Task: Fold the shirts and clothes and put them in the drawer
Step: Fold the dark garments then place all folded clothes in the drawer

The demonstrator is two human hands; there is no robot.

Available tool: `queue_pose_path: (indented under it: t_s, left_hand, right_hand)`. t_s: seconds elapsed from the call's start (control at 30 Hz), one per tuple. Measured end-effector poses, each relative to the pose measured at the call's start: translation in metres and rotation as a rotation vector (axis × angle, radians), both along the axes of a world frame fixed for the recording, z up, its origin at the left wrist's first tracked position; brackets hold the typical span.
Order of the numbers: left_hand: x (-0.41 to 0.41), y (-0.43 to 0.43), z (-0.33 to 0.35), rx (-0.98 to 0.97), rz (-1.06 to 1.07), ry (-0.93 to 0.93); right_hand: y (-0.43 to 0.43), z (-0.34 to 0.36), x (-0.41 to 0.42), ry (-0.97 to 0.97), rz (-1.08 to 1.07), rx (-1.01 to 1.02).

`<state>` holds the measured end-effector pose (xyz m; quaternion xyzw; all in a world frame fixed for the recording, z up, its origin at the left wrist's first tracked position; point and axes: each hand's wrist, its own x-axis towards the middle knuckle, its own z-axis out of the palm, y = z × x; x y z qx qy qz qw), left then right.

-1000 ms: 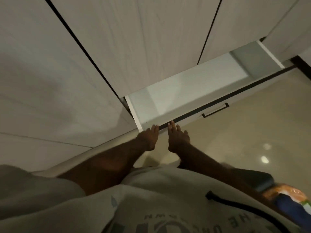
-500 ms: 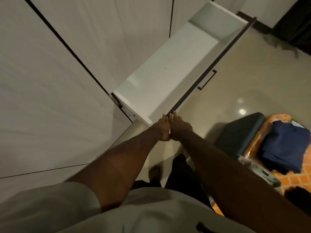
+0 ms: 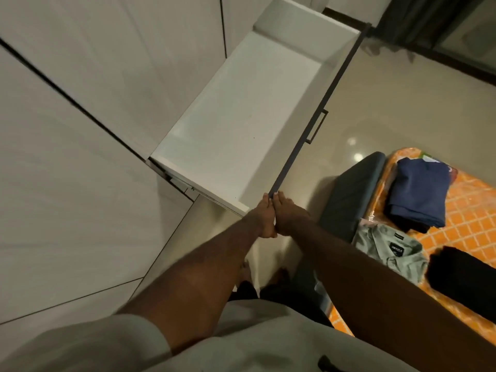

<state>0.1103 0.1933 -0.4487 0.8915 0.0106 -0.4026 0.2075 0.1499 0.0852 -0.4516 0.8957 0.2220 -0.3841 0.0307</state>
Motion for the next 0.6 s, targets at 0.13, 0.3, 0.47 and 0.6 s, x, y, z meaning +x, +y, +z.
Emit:
queue_pose_path:
  t_s: [0.13,0.3,0.47,0.6]
  left_hand:
    - [0.003,-0.02,0.005,-0.017,-0.004,0.079]
    - [0.0,-0.04,0.01,-0.039,-0.078,0.057]
    - [-0.004,-0.06,0.017,-0.045,-0.17,0.055]
    - [-0.006,-0.076,0.028,-0.012,-0.214,0.06]
  right_hand:
    - [-0.022,-0.003,-0.004,0.003,-0.051,0.012]
    - [-0.045,-0.011,-0.009,0.051,-0.112,0.043]
    - [-0.064,-0.01,-0.016,0.068,-0.142,0.048]
    - [-0.077,-0.009,-0.013,0.103,-0.168,0.037]
